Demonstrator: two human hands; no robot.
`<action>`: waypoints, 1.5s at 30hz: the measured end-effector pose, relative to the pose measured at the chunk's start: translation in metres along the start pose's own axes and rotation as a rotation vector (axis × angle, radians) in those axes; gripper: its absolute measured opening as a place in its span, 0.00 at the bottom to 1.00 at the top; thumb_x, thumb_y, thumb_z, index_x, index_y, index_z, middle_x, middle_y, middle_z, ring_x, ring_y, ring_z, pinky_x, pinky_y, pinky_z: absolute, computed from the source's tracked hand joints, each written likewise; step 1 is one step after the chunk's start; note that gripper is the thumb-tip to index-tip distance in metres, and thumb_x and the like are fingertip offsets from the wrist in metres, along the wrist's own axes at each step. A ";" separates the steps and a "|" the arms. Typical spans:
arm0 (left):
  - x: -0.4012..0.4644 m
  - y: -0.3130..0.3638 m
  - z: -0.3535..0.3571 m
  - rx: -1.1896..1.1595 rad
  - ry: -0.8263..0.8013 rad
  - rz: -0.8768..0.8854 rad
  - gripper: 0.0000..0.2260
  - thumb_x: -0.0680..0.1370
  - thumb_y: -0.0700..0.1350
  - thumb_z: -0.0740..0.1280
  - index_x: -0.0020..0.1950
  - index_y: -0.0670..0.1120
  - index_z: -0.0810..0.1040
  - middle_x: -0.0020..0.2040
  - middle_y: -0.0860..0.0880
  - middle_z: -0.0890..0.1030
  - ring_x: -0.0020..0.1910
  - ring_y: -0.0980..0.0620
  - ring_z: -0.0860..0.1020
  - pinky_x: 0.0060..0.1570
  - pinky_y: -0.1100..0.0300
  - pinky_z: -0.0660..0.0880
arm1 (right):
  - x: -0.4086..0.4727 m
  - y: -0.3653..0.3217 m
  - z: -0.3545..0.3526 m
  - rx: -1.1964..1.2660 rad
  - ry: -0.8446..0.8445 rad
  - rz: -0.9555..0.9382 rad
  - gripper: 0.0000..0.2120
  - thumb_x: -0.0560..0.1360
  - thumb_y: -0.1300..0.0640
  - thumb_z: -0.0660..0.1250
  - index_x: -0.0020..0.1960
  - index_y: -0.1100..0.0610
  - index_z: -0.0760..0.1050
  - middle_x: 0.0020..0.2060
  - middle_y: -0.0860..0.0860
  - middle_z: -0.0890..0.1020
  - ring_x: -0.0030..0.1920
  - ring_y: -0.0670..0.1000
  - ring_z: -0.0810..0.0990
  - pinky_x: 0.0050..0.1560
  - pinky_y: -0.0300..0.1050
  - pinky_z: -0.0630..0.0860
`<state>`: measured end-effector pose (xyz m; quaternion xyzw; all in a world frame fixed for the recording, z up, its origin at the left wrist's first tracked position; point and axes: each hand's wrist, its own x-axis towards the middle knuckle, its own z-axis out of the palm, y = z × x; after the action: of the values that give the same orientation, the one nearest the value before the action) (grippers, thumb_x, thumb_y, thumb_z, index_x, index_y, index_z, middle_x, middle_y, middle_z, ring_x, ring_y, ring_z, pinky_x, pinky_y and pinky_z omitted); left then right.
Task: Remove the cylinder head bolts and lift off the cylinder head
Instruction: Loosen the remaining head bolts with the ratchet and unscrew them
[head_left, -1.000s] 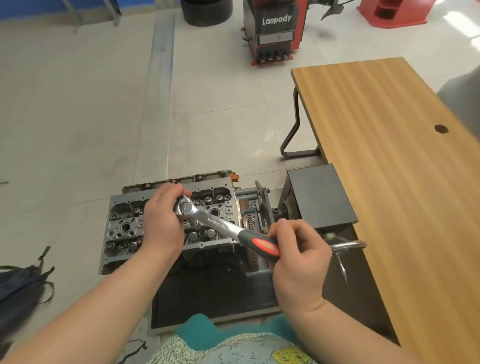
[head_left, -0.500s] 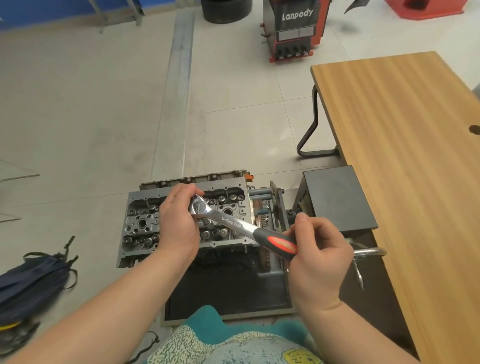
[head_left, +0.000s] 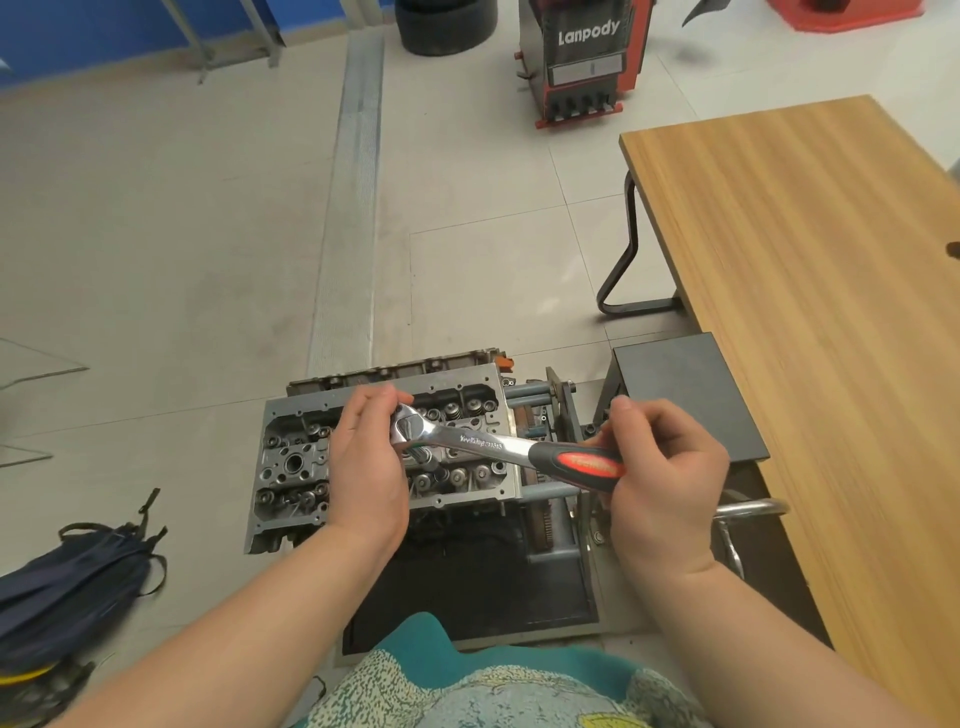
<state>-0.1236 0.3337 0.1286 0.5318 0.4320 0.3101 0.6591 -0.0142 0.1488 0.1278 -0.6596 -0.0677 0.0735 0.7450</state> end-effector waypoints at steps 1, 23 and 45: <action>-0.001 0.000 0.000 0.000 0.002 -0.002 0.12 0.83 0.46 0.65 0.41 0.53 0.83 0.40 0.56 0.78 0.42 0.57 0.75 0.56 0.51 0.67 | 0.003 0.000 0.000 -0.002 -0.007 0.006 0.15 0.77 0.48 0.69 0.34 0.53 0.79 0.28 0.49 0.78 0.31 0.49 0.78 0.33 0.42 0.77; -0.004 -0.005 -0.005 -0.022 -0.033 0.014 0.08 0.78 0.53 0.67 0.46 0.53 0.85 0.44 0.53 0.81 0.47 0.53 0.79 0.58 0.44 0.72 | 0.091 -0.003 0.025 0.057 -0.213 0.144 0.13 0.75 0.54 0.72 0.34 0.57 0.78 0.27 0.55 0.78 0.27 0.54 0.78 0.30 0.46 0.76; -0.003 -0.005 -0.034 -0.013 -0.319 -0.170 0.07 0.78 0.60 0.67 0.53 0.68 0.84 0.53 0.68 0.84 0.54 0.72 0.79 0.57 0.61 0.70 | 0.144 -0.020 0.265 -0.609 -0.493 0.104 0.09 0.77 0.51 0.68 0.44 0.56 0.79 0.39 0.53 0.85 0.42 0.56 0.84 0.49 0.55 0.84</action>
<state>-0.1559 0.3446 0.1221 0.5317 0.3633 0.1675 0.7465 0.0749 0.4331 0.1807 -0.8156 -0.2297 0.2438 0.4718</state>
